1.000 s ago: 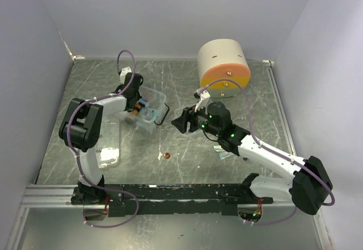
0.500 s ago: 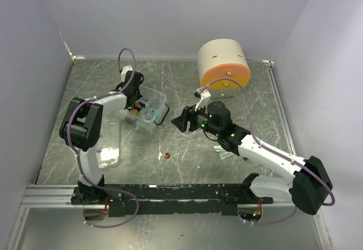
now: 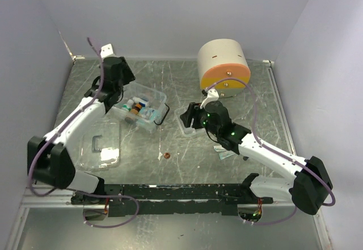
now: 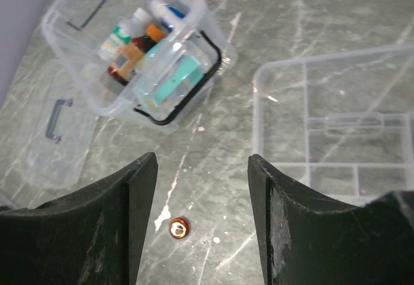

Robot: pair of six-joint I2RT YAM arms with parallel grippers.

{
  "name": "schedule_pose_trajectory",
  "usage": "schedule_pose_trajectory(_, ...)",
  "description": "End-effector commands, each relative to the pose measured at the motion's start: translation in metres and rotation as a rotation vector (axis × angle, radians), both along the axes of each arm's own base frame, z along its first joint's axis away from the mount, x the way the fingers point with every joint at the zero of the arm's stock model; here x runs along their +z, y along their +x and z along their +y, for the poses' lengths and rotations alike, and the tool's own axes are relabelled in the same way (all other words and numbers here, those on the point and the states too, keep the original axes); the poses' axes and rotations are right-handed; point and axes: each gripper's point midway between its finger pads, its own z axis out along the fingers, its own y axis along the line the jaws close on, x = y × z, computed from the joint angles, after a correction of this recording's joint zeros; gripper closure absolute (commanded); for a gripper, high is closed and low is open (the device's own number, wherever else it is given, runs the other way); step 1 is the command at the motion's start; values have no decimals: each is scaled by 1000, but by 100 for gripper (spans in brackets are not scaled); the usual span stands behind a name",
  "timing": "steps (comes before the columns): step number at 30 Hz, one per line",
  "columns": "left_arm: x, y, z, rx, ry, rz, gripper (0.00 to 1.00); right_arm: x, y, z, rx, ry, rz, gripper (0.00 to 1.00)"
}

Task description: Organize the medicine kit

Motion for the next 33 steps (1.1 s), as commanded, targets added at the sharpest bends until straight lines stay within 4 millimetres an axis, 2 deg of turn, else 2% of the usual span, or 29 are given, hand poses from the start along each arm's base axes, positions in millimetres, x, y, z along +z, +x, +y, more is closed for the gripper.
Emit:
schedule_pose_trajectory(1, 16, -40, -2, -77, -58, 19, 34, -3, 11, -26, -153, -63, 32, 42)
schedule_pose_trajectory(5, 21, -81, -5, -174, -76, 17, 17, -13, 8, -31, -161, -100, 55, 42)
schedule_pose_trajectory(8, 27, -105, -1, -220, -56, 1, 11, -21, 8, -36, -183, -132, 76, 42)
schedule_pose_trajectory(13, 66, -134, -4, -337, -27, -150, 8, -36, 12, -55, -268, -225, 114, 42)
schedule_pose_trajectory(16, 85, -143, -13, -408, -29, -246, 7, -44, 13, -71, -330, -289, 136, 41)
schedule_pose_trajectory(20, 96, -152, -26, -496, -57, -330, 7, -52, 12, -96, -415, -370, 162, 36)
schedule_pose_trajectory(24, 98, -158, -38, -567, -76, -354, 8, -64, 10, -125, -463, -444, 197, 20)
schedule_pose_trajectory(33, 98, -163, -44, -617, -79, -353, 8, -96, 7, -177, -531, -424, 386, 9)
